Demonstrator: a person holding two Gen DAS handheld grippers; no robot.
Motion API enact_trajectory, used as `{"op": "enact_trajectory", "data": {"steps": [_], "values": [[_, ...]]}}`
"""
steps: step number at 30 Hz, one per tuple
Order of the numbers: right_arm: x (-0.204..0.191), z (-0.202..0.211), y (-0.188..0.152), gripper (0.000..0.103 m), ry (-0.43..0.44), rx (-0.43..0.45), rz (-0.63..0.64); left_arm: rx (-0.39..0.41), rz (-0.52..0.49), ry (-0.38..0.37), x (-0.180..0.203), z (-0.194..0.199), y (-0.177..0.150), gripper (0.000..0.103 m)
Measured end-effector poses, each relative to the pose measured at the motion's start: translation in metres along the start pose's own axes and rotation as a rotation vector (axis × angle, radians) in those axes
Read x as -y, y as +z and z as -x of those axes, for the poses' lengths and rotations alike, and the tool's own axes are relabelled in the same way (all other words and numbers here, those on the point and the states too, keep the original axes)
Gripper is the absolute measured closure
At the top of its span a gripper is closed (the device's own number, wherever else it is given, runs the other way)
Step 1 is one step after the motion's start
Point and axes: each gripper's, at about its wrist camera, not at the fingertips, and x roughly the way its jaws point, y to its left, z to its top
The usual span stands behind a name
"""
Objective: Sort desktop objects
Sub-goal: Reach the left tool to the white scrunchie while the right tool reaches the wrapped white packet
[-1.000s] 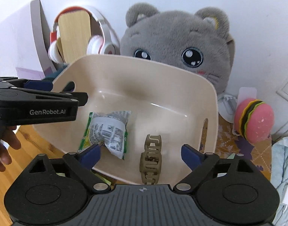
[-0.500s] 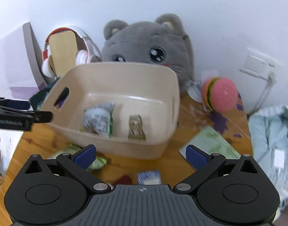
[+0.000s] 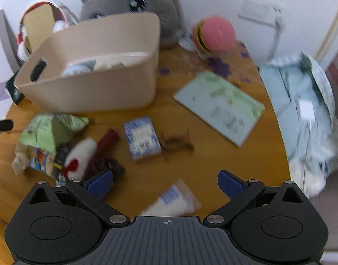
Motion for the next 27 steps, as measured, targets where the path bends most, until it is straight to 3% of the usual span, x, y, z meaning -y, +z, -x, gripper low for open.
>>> {"op": "enact_trajectory", "data": {"steps": [4, 13, 17, 21, 27], "values": [[0.003, -0.010, -0.016, 0.004, -0.047, -0.049, -0.023, -0.027, -0.008, -0.020, 0.002, -0.006, -0.015, 0.011], [0.001, -0.039, -0.038, 0.006, -0.056, -0.130, -0.118, -0.083, -0.029, 0.040, 0.005, -0.028, -0.030, 0.011], [0.000, -0.050, -0.039, 0.006, -0.064, -0.155, -0.118, -0.111, -0.008, 0.030, 0.003, -0.042, -0.031, 0.011], [-0.004, -0.058, -0.039, 0.006, -0.139, -0.168, -0.095, -0.108, -0.019, 0.024, 0.004, -0.051, -0.032, 0.011], [-0.002, -0.070, -0.039, 0.007, -0.086, -0.207, -0.123, -0.124, -0.054, 0.041, 0.009, -0.065, -0.035, 0.011]]}}
